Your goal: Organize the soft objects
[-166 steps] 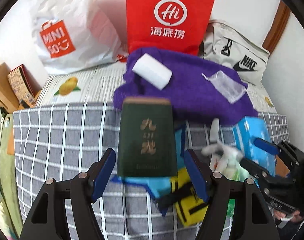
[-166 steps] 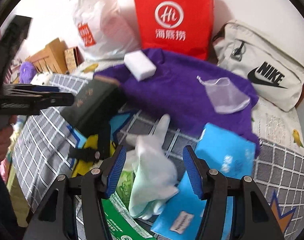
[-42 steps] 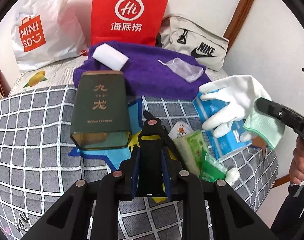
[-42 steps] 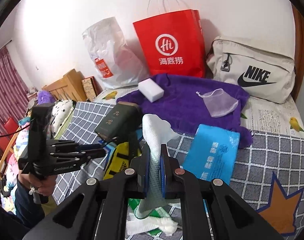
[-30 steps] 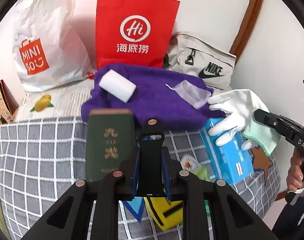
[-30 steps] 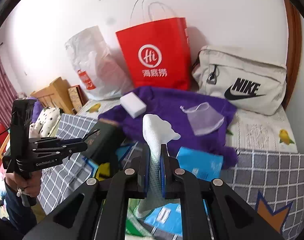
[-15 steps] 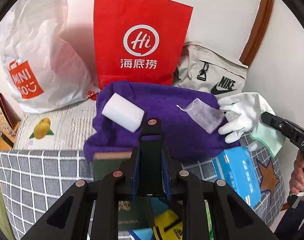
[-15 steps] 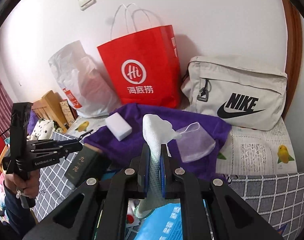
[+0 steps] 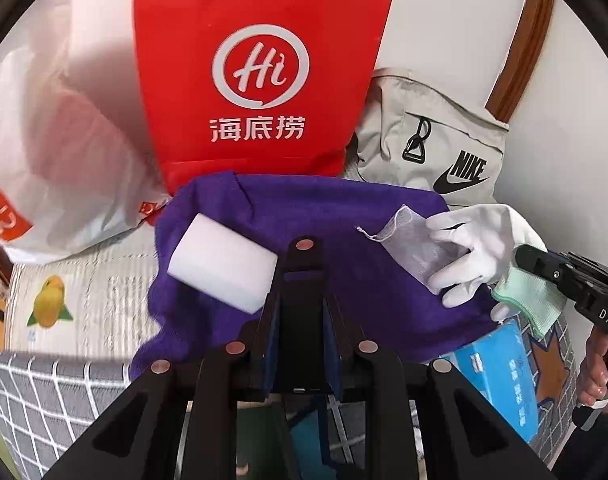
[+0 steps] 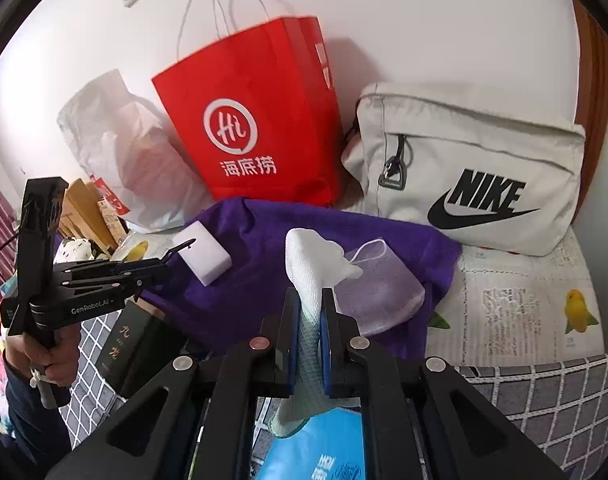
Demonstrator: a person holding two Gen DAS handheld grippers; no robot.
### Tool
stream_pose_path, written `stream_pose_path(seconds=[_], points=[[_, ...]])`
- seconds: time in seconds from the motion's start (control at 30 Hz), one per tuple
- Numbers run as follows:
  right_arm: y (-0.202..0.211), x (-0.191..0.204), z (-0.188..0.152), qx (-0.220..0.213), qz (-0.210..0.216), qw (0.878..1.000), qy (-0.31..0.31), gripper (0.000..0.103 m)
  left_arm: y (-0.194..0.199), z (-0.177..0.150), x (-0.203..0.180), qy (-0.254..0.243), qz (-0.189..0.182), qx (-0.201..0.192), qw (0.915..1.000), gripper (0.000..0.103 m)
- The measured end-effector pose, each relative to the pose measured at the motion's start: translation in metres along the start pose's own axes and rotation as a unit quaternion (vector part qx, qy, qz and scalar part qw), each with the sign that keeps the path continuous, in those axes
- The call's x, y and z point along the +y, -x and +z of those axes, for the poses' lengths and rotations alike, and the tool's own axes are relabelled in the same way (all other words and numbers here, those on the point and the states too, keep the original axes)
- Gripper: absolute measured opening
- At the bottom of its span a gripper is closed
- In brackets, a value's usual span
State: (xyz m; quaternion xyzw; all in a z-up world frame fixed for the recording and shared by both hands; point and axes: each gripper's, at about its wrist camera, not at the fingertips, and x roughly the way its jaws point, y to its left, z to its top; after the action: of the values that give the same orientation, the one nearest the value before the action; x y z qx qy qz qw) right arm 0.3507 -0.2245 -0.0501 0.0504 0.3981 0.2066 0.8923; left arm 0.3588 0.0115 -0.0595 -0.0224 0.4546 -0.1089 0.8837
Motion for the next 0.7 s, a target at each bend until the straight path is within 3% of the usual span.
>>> stream_pose_path(seconds=[0.17, 0.4, 0.7], points=[[-0.02, -0.005, 0.001, 0.017, 0.005, 1.0, -0.005, 0.009, -0.019, 0.01, 0.0, -0.002, -0.002, 0.011, 0.9999, 0.02], [-0.045, -0.018, 0.001, 0.045, -0.028, 0.999, 0.0, 0.01, -0.05, 0.016, 0.005, -0.001, 0.012, 0.032, 0.9994, 0.02], [-0.072, -0.024, -0.003, 0.086, -0.034, 0.996, 0.009, 0.011, -0.075, 0.015, 0.004, -0.01, 0.025, 0.055, 0.9981, 0.02]])
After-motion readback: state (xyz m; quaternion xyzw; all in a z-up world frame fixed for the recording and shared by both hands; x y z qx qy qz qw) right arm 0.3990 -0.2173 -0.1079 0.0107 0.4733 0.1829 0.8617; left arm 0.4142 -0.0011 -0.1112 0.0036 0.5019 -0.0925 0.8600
